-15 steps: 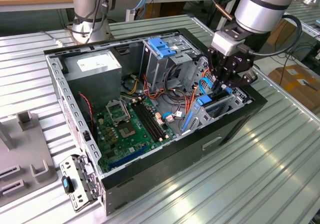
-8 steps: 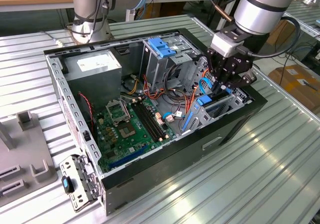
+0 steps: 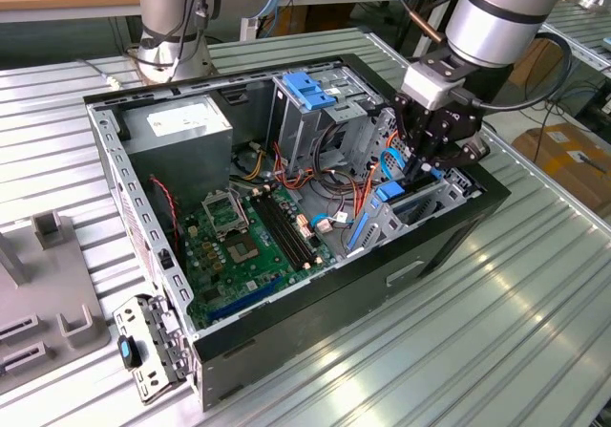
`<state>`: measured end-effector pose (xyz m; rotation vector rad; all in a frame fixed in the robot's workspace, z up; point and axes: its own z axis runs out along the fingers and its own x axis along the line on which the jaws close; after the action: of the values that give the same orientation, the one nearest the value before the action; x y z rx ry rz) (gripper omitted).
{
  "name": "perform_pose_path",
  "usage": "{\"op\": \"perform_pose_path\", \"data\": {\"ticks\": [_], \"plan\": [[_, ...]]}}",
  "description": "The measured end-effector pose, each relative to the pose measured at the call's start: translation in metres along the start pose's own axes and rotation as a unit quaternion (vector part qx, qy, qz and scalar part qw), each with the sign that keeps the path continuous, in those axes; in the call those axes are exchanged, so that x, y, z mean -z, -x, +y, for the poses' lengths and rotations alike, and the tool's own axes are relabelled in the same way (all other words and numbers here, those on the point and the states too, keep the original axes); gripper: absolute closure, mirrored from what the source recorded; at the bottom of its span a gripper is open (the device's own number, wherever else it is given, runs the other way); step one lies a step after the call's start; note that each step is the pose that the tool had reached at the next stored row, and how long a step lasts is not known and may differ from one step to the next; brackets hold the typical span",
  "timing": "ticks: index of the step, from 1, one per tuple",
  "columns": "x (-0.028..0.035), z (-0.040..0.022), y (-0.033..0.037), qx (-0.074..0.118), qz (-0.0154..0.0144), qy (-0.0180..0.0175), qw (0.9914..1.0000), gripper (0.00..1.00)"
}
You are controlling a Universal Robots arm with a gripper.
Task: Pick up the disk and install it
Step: 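Insert the first disk wire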
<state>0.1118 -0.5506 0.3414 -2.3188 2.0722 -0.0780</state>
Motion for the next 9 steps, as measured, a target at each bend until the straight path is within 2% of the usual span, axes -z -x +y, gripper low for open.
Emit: {"op": "perform_pose_path", "data": {"ticks": [6, 9], "plan": [[-0.0004, 0.0000, 0.0000, 0.000, -0.0003, -0.0001, 1.00000, 0.83], [-0.0001, 0.0000, 0.0000, 0.000, 0.0000, 0.0000, 1.00000, 0.65]]}}
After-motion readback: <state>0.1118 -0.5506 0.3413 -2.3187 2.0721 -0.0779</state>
